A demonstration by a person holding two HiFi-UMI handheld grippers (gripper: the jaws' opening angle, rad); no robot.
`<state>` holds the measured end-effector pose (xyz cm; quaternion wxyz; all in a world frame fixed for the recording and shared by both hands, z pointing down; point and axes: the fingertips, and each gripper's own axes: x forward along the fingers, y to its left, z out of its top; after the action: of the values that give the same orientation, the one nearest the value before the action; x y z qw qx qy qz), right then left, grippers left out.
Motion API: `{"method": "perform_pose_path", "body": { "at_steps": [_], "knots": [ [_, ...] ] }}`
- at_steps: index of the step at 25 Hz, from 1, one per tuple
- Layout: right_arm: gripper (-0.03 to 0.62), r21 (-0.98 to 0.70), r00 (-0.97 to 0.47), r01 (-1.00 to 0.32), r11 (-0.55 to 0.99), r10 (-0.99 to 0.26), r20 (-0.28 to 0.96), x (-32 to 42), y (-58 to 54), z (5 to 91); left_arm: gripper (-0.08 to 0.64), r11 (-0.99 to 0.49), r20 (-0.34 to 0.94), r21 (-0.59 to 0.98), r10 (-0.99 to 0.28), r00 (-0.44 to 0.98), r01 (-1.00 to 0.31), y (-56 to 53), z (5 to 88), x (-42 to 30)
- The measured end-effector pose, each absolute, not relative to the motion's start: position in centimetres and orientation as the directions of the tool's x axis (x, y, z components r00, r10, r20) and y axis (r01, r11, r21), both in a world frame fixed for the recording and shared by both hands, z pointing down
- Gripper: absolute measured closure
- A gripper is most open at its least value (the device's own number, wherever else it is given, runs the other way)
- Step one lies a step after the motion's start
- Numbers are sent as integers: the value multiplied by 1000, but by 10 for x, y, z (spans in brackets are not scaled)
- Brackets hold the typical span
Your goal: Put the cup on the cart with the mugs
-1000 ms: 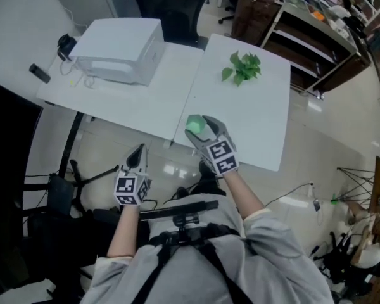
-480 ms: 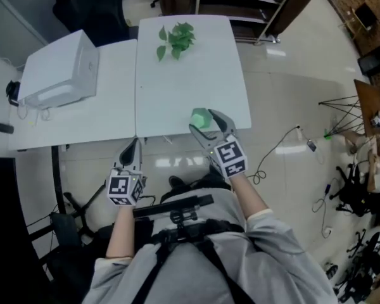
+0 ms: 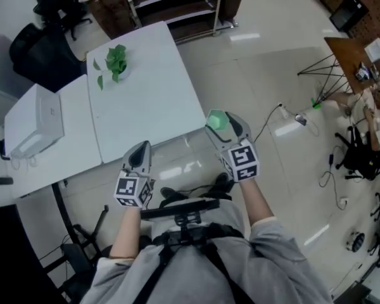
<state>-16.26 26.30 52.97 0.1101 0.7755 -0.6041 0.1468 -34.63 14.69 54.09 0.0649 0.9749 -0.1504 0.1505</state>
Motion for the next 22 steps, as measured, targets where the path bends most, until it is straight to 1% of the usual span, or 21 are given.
{"method": "perform_pose_path", "body": {
  "at_steps": [3, 6, 9, 15, 18, 22],
  "knots": [
    [282, -33, 286, -947, -319, -886, 364, -111, 311, 530, 555, -971, 341, 72, -192, 920, -229, 191, 542, -283],
    [282, -45, 328, -929, -368, -871, 365, -64, 357, 535, 555, -983, 312, 76, -135, 941, -166, 232, 538, -219],
    [282, -55, 353, -916, -398, -861, 366, -25, 393, 538, 555, -991, 321, 73, -87, 943, -116, 267, 538, -167],
    [282, -58, 368, -907, -416, -854, 368, 30, 449, 534, 555, -997, 278, 53, -38, 960, -55, 318, 525, -84],
    [282, -62, 380, -902, -427, -854, 355, 52, 458, 526, 555, -999, 289, 45, 8, 957, -6, 331, 517, -50],
    [282, -67, 385, -898, -434, -852, 356, 80, 455, 526, 555, -999, 291, 34, 36, 956, 27, 332, 518, -13]
  ]
}}
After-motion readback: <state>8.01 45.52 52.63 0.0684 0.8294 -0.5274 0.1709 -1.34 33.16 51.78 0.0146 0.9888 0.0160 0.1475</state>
